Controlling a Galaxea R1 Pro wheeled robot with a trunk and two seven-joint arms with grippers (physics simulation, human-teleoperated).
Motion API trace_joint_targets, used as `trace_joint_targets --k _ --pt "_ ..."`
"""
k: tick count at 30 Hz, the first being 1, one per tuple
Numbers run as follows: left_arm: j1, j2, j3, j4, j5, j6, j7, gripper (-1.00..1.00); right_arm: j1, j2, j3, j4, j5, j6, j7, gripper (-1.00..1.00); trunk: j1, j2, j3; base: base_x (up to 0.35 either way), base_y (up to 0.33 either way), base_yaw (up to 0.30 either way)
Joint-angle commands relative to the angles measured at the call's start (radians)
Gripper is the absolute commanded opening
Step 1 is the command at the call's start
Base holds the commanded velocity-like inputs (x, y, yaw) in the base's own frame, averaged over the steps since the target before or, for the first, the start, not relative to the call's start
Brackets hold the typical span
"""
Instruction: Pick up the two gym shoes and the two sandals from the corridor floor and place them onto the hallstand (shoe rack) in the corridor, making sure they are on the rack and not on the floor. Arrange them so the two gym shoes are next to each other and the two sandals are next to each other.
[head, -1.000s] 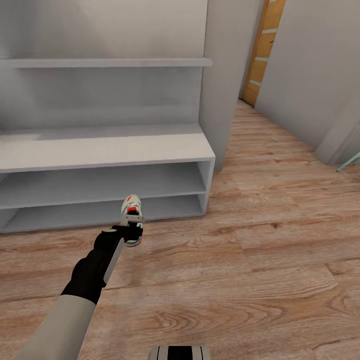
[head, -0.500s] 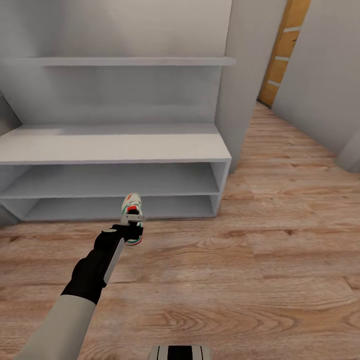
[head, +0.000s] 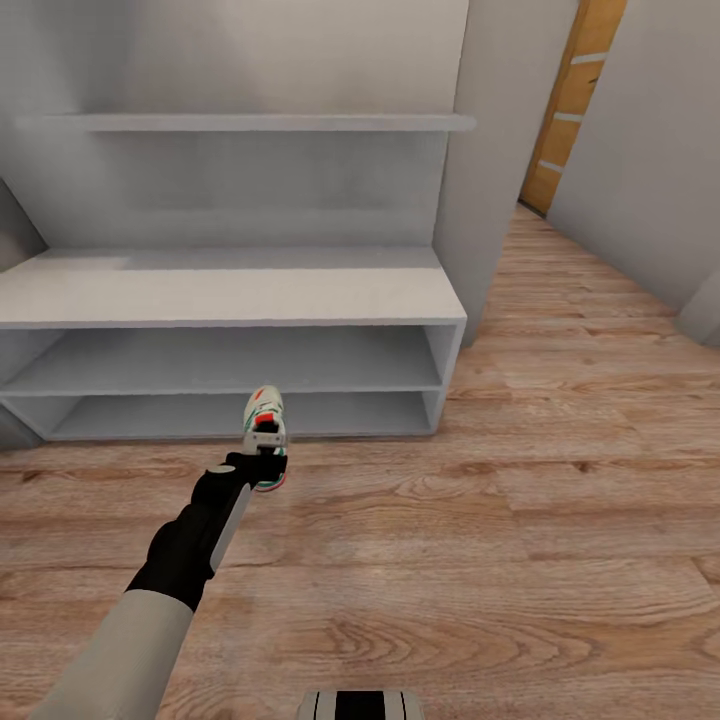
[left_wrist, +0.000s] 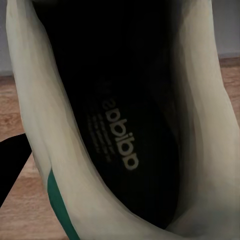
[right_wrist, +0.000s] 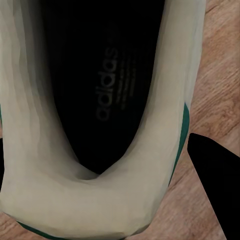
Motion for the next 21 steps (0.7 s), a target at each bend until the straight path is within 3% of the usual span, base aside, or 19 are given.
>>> trace_joint_targets --k 1,5,11,14,21 --pt "0.0 0.0 -0.002 0.0 0.001 0.004 0.007 -1.0 -0.001 0.0 -0.002 0.0 0.001 0.005 0.005 -1.0 0.0 0.0 -0.001 0.0 0.0 0.0" --pt "0.0 -0.001 -0.003 0.004 0.001 -0.007 0.007 -1.0 -0.001 -0.001 -0.002 0.0 0.001 0.005 0.005 -1.0 0.0 0.0 -0.001 0.0 0.0 0.0" --pt "-0.002 0.0 0.001 0.157 0.001 -0.129 0.007 -1.0 -0.001 0.0 -0.001 0.0 0.001 0.005 0.005 -1.0 0.0 0.0 -0.001 0.0 0.0 0.0" --pt "-0.031 0.0 0.002 0.24 0.001 -0.194 0.007 -1.0 -0.001 0.0 -0.001 0.0 0.001 0.005 0.005 -1.0 0.0 0.0 -0.001 0.0 0.0 0.0" --pt "-0.076 0.0 0.003 0.291 0.001 -0.25 0.009 -1.0 -0.001 0.0 -0.001 0.0 0.001 0.005 0.005 -1.0 0.0 0.0 -0.001 0.0 0.0 0.0"
